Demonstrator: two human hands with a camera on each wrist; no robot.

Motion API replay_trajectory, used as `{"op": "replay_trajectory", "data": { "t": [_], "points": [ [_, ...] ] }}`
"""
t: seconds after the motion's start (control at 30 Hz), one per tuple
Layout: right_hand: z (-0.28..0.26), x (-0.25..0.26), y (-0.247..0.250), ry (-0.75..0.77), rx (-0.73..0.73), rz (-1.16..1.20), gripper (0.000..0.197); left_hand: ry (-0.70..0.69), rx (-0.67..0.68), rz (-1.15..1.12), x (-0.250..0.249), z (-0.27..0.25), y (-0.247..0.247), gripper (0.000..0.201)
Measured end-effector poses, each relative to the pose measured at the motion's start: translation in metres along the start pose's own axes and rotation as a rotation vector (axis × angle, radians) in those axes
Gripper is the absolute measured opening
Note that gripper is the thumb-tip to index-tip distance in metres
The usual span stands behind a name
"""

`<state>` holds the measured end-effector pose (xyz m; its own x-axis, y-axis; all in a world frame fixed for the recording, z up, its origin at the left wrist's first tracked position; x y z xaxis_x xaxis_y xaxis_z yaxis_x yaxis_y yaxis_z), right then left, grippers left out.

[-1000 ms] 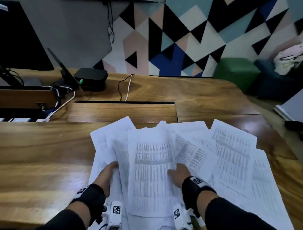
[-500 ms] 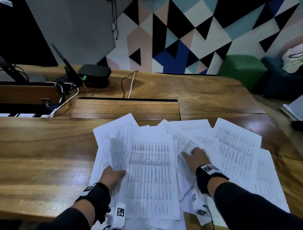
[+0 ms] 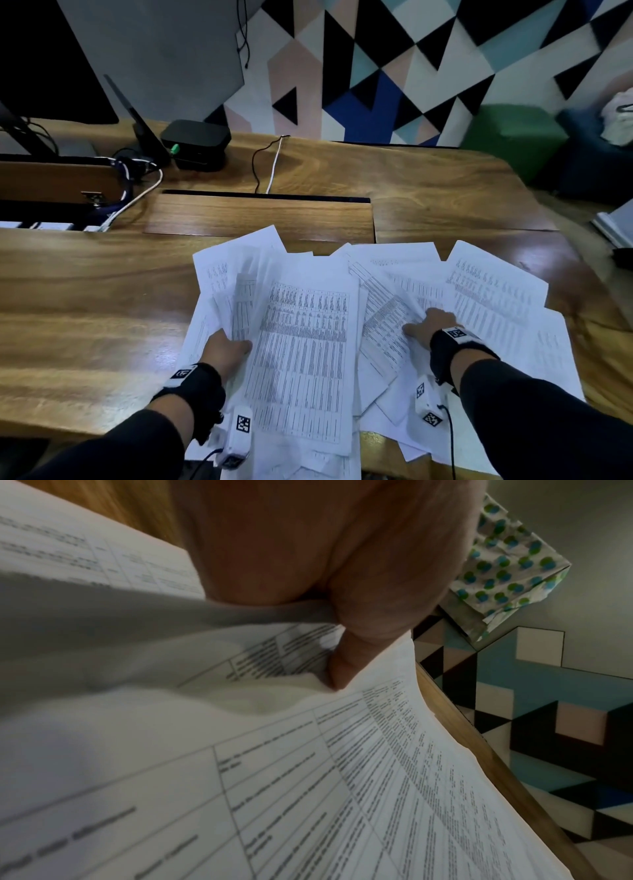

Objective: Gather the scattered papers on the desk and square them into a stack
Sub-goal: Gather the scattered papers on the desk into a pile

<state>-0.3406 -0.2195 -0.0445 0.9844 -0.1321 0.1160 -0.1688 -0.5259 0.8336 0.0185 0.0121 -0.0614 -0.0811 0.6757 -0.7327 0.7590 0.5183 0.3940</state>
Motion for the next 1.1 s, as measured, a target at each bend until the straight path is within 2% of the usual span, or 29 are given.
{"op": "replay_trajectory", "data": {
  "t": [0.1,0.2,0.27,0.33,0.43,0.53,0.6,0.7,0.73,0.77,0.87,0.93,1.03,1.1],
  "points": [
    [-0.008,0.004,-0.002,0.067,0.016,0.020,0.025,0.011,0.002,-0.007,0.001,0.000,-0.001,0.024],
    [-0.019,-0.016,-0.001,-0.007,0.042,0.179,0.019,0.013,0.007,-0.013,0.003,0.002,-0.001,0.021],
    [-0.022,-0.033,-0.010,-0.065,0.088,0.150,0.020,0.014,0.001,-0.029,0.005,0.003,0.000,0.020],
    [-0.022,-0.045,-0.015,-0.158,0.098,0.080,0.036,0.016,0.003,-0.042,0.006,0.004,-0.001,0.020],
    [-0.024,-0.048,-0.013,-0.271,0.022,0.063,0.090,0.015,0.010,-0.057,0.006,0.004,-0.001,0.019],
    [-0.021,-0.042,-0.015,-0.315,-0.023,0.198,0.097,0.017,0.008,-0.055,0.007,0.006,-0.001,0.018],
    [-0.021,-0.037,-0.019,-0.300,0.028,0.265,0.086,0.016,0.010,-0.053,0.007,0.006,-0.001,0.019],
    [-0.026,-0.023,-0.014,-0.174,0.056,0.393,0.041,0.017,0.016,-0.054,0.006,0.007,-0.001,0.020],
    [-0.029,-0.019,-0.010,-0.117,0.047,0.438,0.034,0.015,0.022,-0.056,0.004,0.006,-0.002,0.020],
    [-0.032,-0.013,-0.002,-0.043,-0.004,0.483,0.031,0.014,0.026,-0.060,0.003,0.006,-0.003,0.020],
    [-0.057,0.012,0.040,0.194,-0.319,0.534,0.016,-0.001,0.014,-0.036,-0.002,0.007,-0.001,0.022],
    [-0.082,0.029,0.069,0.349,-0.508,0.587,0.016,-0.001,0.020,-0.025,-0.005,0.008,-0.001,0.021],
    [-0.117,0.050,0.112,0.517,-0.707,0.868,0.010,0.005,0.032,-0.010,-0.007,0.006,-0.003,0.012],
    [-0.125,0.054,0.127,0.548,-0.800,1.079,0.004,0.008,0.039,-0.011,-0.007,0.005,-0.003,0.011]
  ]
}}
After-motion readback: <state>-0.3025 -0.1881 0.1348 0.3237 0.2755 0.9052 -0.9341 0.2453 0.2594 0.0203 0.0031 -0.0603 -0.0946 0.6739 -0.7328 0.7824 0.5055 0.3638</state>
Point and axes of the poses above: each hand's wrist, its own z-axis towards the middle knuckle, its own y-axis out of the back of the hand, x = y × z, the point moved 6 cm from there along z, towards the middle knuckle, and after that the axes turned 2 degrees about y, right-handed, at the moved point
